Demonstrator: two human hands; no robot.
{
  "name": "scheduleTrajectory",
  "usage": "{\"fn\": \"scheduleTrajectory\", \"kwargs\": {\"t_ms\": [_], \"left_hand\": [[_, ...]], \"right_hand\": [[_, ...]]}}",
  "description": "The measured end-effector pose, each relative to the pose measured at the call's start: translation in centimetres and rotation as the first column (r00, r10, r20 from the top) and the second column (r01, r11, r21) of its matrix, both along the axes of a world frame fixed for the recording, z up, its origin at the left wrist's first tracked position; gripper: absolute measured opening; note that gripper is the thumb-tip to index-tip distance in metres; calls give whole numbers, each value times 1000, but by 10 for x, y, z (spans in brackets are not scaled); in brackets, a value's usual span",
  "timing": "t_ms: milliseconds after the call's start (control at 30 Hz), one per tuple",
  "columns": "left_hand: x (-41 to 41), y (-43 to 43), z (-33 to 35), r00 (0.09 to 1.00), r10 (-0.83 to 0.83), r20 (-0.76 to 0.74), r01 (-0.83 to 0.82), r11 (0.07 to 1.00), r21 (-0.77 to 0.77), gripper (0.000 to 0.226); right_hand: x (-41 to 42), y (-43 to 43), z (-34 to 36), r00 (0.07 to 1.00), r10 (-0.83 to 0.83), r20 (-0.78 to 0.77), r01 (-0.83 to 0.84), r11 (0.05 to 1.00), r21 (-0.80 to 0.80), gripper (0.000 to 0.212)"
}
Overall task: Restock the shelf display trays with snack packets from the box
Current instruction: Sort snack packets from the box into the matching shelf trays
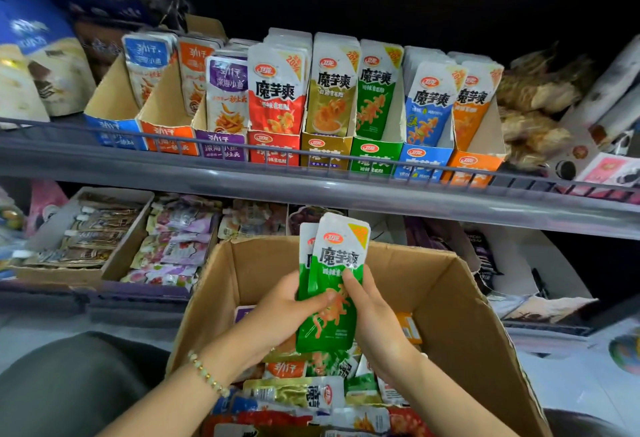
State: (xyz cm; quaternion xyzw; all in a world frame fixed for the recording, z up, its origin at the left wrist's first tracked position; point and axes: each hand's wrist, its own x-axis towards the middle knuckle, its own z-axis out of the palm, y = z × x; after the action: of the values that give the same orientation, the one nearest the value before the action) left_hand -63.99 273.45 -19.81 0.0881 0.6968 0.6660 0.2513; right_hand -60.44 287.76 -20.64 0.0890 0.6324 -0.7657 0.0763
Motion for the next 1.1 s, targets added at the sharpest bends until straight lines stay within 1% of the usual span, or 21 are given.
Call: {"fn": "scheduleTrajectory", "kwargs": {"t_ms": [100, 167, 200, 267, 300, 333, 400, 467, 567, 667, 700, 767, 800, 833, 933, 1000, 1100], "left_hand": [[6, 3, -7, 998, -50, -46, 47, 997, -63, 32], [5, 0, -9, 992, -83, -100, 73, 993, -97, 38], [3, -1, -8, 989, -98, -115, 86, 991, -102, 42], [-1, -4, -6, 983, -121, -138, 105, 988, -116, 48], [-3, -4, -6, 982, -123, -146, 105, 986, -129, 47], [-3, -4, -5, 981, -118, -155, 96, 986, -138, 45], [-1, -3, -4, 977, -98, -189, 67, 984, -166, 41], [2, -2, -3, 969, -96, -226, 52, 980, -194, 39], [3, -2, 1, 962, -146, -230, 87, 965, -247, 47], [7, -1, 4, 940, -225, -255, 147, 945, -291, 49], [7, -2, 4, 935, -244, -259, 158, 937, -313, 55], [5, -5, 2, 924, -284, -256, 181, 914, -364, 80], [3, -6, 3, 916, -313, -249, 201, 898, -392, 87], [1, -7, 6, 910, -335, -245, 216, 886, -409, 89], [-2, -3, 26, 891, -362, -273, 236, 884, -403, 80], [-8, 1, 46, 876, -364, -315, 215, 882, -420, 76], [-28, 5, 77, 829, -331, -450, 148, 907, -395, 58]], "right_hand": [[5, -2, -2, 996, 94, -4, -92, 986, 142, 28], [4, 0, 1, 992, 106, -69, -90, 975, 202, 30], [2, 4, 4, 988, 85, -132, -54, 974, 222, 39], [-5, 15, 8, 968, 56, -245, 0, 975, 222, 71], [-8, 21, 11, 964, 60, -259, -6, 979, 203, 81], [-11, 27, 12, 960, 79, -267, -25, 979, 200, 83], [-13, 34, 17, 952, 92, -290, -23, 972, 234, 71], [-14, 37, 17, 949, 38, -312, 38, 971, 236, 63], [-14, 40, 18, 948, -55, -313, 111, 980, 165, 63], [-12, 44, 19, 950, 8, -312, 53, 981, 188, 68], [-12, 45, 20, 951, 41, -306, 27, 977, 212, 70], [-13, 48, 23, 953, 87, -291, -5, 963, 271, 71], [-13, 51, 26, 952, 98, -290, -7, 953, 302, 70], [-14, 54, 31, 950, 106, -294, -2, 943, 332, 67], [-19, 64, 56, 947, 118, -300, 11, 918, 396, 52], [-24, 72, 80, 947, 146, -286, -14, 908, 419, 46], [-33, 82, 124, 938, 186, -293, -24, 877, 481, 48]]}}
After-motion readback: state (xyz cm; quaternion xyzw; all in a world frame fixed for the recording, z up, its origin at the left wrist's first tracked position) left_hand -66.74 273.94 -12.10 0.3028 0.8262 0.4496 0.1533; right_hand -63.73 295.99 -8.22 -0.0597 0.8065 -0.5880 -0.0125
